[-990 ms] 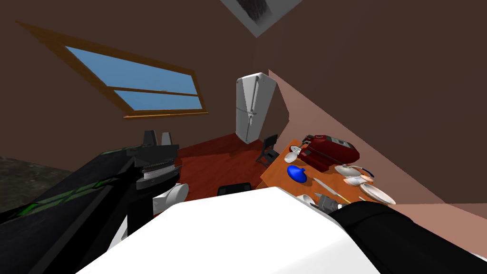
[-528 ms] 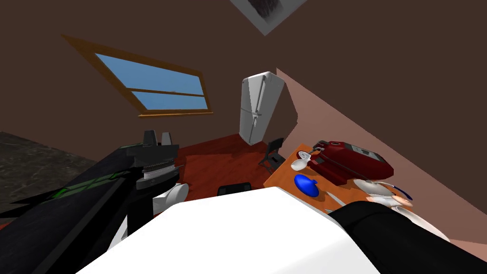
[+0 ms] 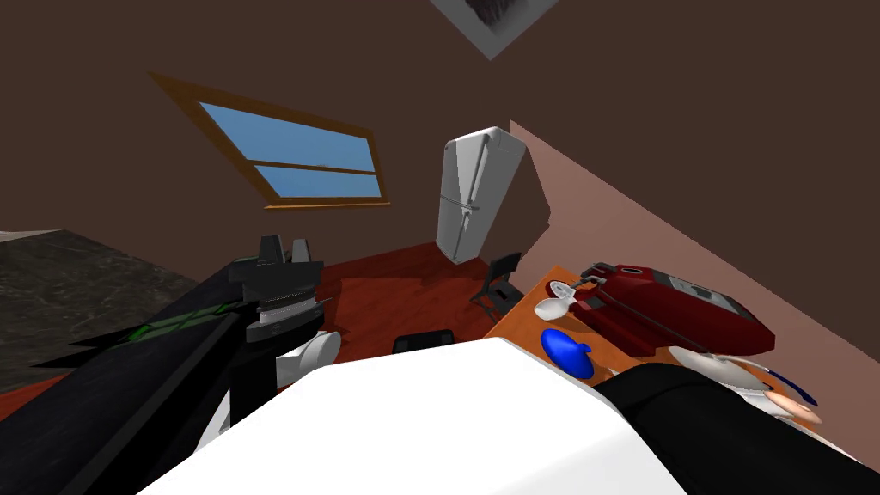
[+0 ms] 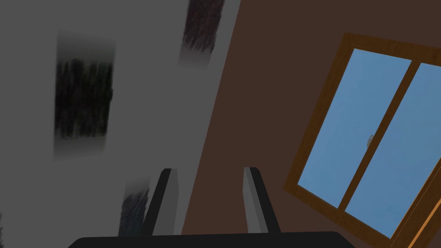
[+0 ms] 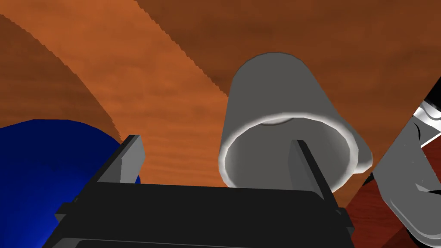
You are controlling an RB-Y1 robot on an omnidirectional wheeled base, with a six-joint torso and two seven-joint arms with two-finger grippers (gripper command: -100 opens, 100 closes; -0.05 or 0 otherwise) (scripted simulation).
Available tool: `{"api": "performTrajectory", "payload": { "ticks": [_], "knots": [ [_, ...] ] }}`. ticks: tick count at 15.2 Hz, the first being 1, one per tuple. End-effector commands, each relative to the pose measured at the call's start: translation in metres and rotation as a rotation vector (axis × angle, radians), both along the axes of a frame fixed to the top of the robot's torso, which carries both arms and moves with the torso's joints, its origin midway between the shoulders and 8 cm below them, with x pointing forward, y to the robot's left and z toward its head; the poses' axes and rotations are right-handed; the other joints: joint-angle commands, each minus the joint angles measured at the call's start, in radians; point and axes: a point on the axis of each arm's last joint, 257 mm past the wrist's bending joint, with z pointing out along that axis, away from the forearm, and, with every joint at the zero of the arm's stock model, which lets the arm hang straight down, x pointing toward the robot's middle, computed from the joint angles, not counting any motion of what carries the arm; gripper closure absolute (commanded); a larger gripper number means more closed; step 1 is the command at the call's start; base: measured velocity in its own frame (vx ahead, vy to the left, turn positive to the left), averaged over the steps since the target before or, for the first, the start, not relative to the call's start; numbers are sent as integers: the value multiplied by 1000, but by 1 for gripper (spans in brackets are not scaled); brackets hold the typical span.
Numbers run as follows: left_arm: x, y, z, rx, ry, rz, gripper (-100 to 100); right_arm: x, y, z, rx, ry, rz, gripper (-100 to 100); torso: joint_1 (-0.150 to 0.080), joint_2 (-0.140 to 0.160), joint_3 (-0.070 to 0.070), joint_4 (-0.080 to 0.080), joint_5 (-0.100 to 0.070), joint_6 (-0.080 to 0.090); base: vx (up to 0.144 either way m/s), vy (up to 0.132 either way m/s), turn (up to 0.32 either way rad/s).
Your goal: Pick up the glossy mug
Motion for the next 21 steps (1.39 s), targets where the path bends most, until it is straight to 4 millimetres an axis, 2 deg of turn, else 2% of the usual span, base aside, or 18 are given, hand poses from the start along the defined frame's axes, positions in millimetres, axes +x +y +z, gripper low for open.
{"api": "performTrajectory", "payload": {
  "ticks": [1,5,6,8,12,13,17,18,20,21],
  "knots": [
    [0,0,0,0,0,0,0,-30,18,-10,30,62,7,-100,0,0,0,0,0,0,84,-39,237],
    [0,0,0,0,0,0,0,-30,18,-10,29,60,6,-100,-1,-1,-1,0,0,1,49,-30,34],
    [0,0,0,0,0,0,0,-32,29,-24,31,60,-3,-100,0,0,0,0,0,1,-3,-27,66],
    [0,0,0,0,0,0,0,-33,35,-32,32,59,-9,-100,-1,3,1,1,0,0,-23,-50,81],
    [0,0,0,0,0,0,0,-33,34,-31,33,60,-7,-100,-1,5,3,1,0,1,-21,-27,5],
    [0,0,0,0,0,0,0,-33,34,-31,32,60,-8,100,0,4,2,1,0,1,0,0,0],
    [0,0,0,0,0,0,0,-34,35,-31,33,62,-10,100,-4,4,3,2,-2,0,-1,1,-5],
    [0,0,0,0,0,0,0,-32,25,-18,31,61,1,100,-5,4,3,2,-3,-1,17,32,-51],
    [0,0,0,0,0,0,0,-31,19,-10,30,62,7,100,-2,3,2,1,-1,-1,40,58,-76],
    [0,0,0,0,0,0,0,-33,23,-16,28,62,1,100,-1,2,1,1,-1,-1,25,36,-27]
  ]
}}
